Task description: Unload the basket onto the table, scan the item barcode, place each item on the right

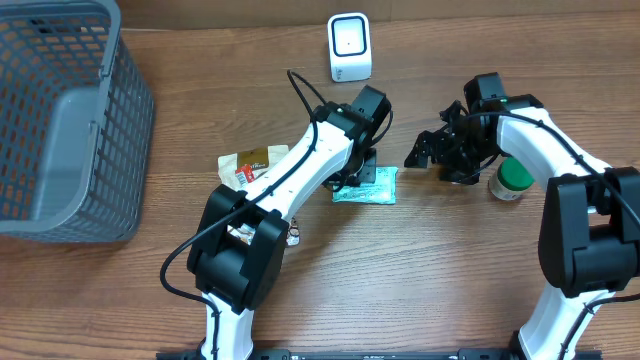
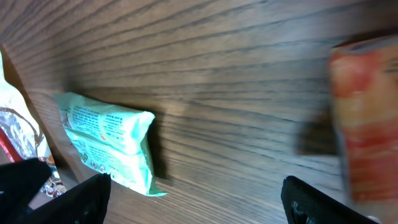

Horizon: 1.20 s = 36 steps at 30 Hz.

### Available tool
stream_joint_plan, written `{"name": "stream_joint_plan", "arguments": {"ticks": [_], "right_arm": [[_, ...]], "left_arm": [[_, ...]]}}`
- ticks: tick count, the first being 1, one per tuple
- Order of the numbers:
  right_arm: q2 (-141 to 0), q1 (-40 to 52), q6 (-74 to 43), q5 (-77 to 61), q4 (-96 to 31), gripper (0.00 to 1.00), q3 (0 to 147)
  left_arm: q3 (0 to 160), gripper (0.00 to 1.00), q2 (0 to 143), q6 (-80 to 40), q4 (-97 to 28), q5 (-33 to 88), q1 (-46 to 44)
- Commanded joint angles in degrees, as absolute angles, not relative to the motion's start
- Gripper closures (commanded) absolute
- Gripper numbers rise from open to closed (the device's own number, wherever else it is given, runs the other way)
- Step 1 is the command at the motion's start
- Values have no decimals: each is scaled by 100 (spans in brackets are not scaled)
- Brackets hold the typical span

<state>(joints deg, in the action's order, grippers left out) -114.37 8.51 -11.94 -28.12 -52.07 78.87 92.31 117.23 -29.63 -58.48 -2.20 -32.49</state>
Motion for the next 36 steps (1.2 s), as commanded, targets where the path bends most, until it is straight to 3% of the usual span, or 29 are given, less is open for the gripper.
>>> {"name": "stream_joint_plan", "arguments": {"ticks": [1, 19, 36], "right_arm": [[-11218, 1046, -1149, -2858, -5181, 11, 8042], [-11218, 1238, -1149, -2858, -5181, 9, 8031], [-11220, 1238, -1149, -2853, -5218, 9, 8031]], "left_arm": [[9323, 96, 11690, -2880, -5800, -410, -3168], [8370, 96, 11690, -3319, -4589, -1376, -3138], [8195, 96, 11690, -3326, -4945, -283, -3153]]}}
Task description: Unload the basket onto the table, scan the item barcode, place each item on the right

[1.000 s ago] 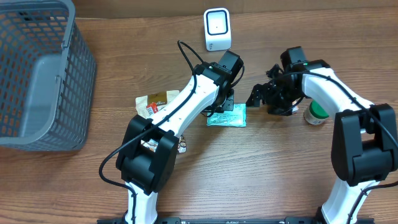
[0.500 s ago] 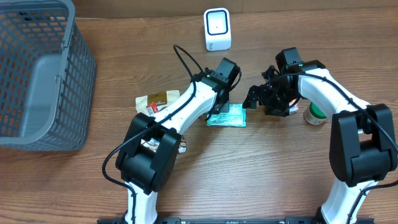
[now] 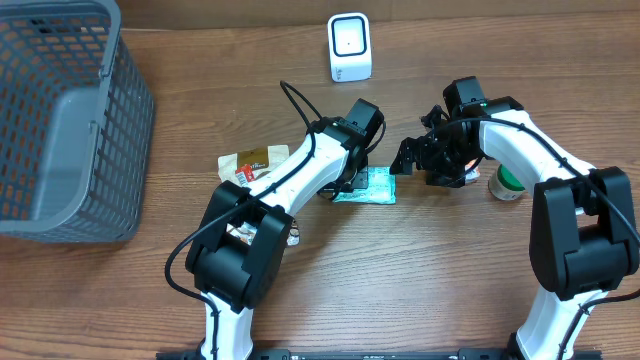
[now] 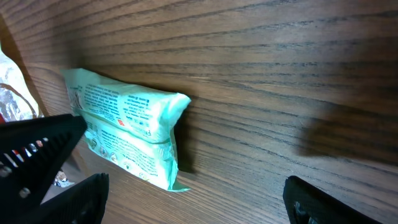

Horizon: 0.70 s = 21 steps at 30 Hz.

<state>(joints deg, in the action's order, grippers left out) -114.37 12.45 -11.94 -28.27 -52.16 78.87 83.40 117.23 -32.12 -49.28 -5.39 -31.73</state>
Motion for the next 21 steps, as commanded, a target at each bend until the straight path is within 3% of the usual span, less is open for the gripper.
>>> {"name": "stream_joint_plan", "arguments": {"ticks": [1, 21], "right_arm": [[-11220, 1238, -1149, -2851, -5221, 9, 8031], [-11220, 1238, -1149, -2770, -5282, 8, 8031]], "left_arm": [[8176, 96, 11690, -3321, -4956, -263, -3151], [8650, 96, 11614, -3170, -5068, -307, -2692]]}}
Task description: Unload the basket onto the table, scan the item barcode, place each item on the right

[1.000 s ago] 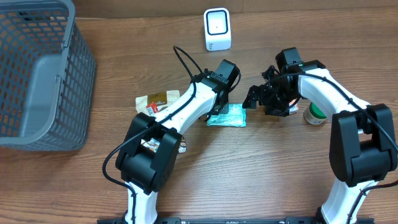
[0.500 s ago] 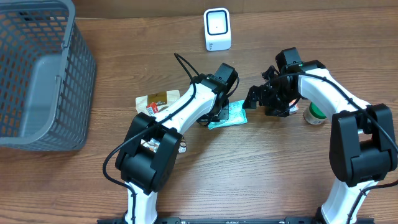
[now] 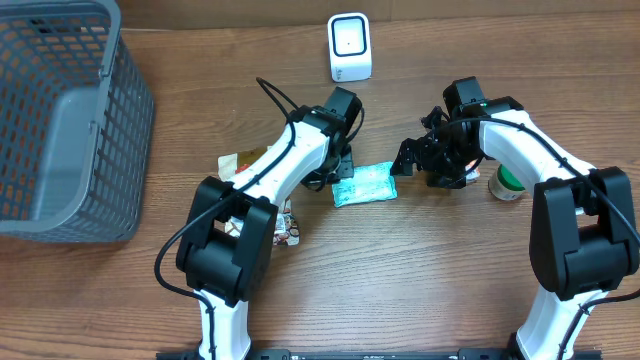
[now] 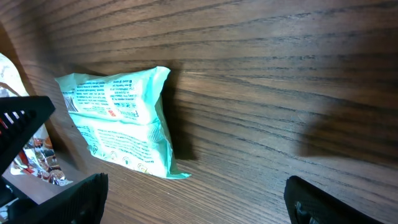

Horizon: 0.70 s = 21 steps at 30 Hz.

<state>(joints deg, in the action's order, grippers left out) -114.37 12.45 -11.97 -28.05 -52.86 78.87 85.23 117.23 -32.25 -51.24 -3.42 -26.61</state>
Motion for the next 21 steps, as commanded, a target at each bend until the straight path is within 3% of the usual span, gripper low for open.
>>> {"name": "stream_joint_plan", "arguments": {"ticks": [1, 21], "right_arm": [[-11220, 1238, -1149, -2770, -5284, 8, 8031], [-11220, 1238, -1149, -2770, -5358, 8, 8031]], "left_arm": [[8650, 96, 11616, -3173, -5030, -320, -2692], [8635, 96, 11703, -3170, -5304, -43, -2856]]}}
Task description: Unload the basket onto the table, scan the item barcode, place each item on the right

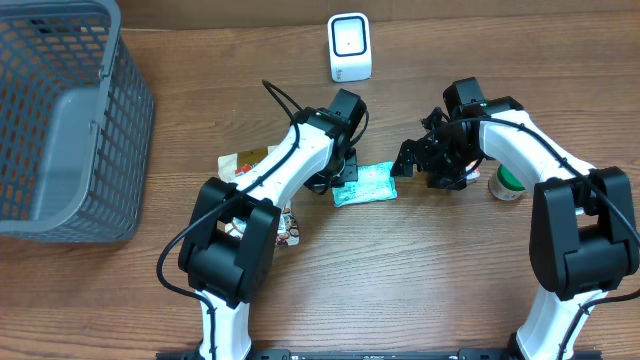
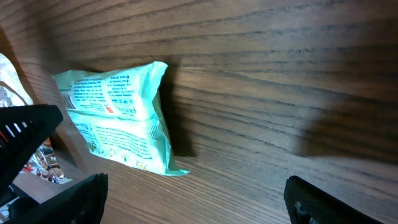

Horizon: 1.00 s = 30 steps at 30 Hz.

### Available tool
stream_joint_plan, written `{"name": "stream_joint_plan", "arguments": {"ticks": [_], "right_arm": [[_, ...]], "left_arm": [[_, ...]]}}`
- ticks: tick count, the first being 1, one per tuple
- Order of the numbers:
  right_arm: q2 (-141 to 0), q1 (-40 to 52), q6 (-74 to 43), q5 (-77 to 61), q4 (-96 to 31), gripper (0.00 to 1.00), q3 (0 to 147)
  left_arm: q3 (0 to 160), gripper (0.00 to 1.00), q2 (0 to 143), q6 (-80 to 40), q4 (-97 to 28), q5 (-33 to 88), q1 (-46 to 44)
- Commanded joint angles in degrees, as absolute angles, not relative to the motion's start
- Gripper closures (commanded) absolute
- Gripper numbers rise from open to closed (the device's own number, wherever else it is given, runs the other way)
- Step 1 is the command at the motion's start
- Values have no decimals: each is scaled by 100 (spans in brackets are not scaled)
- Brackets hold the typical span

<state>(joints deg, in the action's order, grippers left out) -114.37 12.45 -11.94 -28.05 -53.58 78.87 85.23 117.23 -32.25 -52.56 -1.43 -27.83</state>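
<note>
A mint-green packet [image 1: 363, 184] with printed text lies flat on the wooden table [image 1: 420, 290]; the right wrist view shows it too [image 2: 115, 121]. My right gripper [image 2: 198, 205] stands open just to its right, nothing between its black fingers [image 2: 68, 202]. My left gripper [image 1: 335, 172] sits at the packet's left end. One of its black fingers [image 2: 28, 134] shows beside the packet, and its jaws are hidden under the arm. A white scanner [image 1: 349, 47] stands at the back of the table.
A grey mesh basket [image 1: 60, 120] fills the far left. A brown snack packet [image 1: 245, 160] and another wrapper [image 1: 287, 228] lie by the left arm. A green-lidded bottle [image 1: 511, 182] stands right of my right arm.
Little has changed. My left gripper has shifted slightly to the right, closer to the packet's left end. The packet and my right gripper are about where they were.
First the packet lay under my left gripper, with my right gripper open further right. Then my right gripper was closer, and a left finger lay across the packet. After that my left arm was further left, and the packet lay turned and uncovered, as now.
</note>
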Motion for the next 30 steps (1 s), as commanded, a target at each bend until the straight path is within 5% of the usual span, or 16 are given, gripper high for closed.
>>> {"name": "stream_joint_plan", "arguments": {"ticks": [1, 30], "right_arm": [[-11220, 1238, -1149, -2770, -5360, 8, 8031], [-11220, 1238, -1149, -2705, -5352, 7, 8031]], "left_arm": [[8635, 96, 11703, -3173, -5330, -43, -2875], [8694, 96, 11690, -3177, -4724, -405, -2681]]}}
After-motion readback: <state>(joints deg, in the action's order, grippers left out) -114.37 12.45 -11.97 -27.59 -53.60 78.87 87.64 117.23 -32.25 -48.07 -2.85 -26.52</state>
